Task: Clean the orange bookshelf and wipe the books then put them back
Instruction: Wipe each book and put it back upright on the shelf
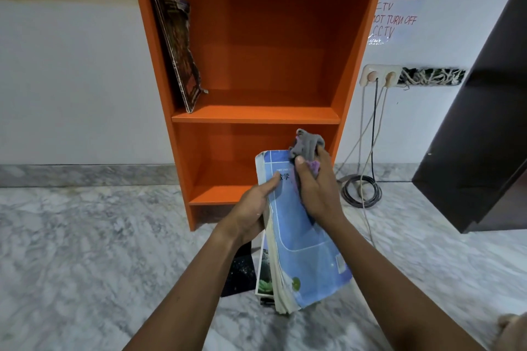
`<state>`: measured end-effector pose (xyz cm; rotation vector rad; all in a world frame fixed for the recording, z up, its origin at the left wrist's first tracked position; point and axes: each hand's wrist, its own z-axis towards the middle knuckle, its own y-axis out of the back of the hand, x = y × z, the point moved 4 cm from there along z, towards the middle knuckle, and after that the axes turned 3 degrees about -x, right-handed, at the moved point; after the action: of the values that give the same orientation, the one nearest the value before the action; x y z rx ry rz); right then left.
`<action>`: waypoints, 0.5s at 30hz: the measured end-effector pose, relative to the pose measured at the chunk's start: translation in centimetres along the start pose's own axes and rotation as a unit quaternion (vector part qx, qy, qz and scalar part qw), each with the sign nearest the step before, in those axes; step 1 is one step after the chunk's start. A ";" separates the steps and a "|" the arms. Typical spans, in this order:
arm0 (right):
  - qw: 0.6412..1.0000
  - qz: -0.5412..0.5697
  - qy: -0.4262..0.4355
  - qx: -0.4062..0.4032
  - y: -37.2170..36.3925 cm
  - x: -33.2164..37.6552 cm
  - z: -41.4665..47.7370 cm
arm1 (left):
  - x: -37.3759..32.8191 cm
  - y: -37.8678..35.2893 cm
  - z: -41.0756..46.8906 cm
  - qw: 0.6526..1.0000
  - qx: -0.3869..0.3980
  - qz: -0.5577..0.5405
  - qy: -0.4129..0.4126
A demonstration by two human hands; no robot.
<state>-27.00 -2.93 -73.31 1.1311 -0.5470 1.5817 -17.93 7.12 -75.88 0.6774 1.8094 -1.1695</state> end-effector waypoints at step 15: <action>0.834 0.293 -0.432 0.179 -1.4 -12.6 -6.1 | -5.5 5.8 -0.5 0.978 -0.085 -0.140 -0.127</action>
<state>-28.21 -3.67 -87.29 2.1416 -1.3329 1.6446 -10.77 10.00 -73.57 0.1671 1.7953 -1.2029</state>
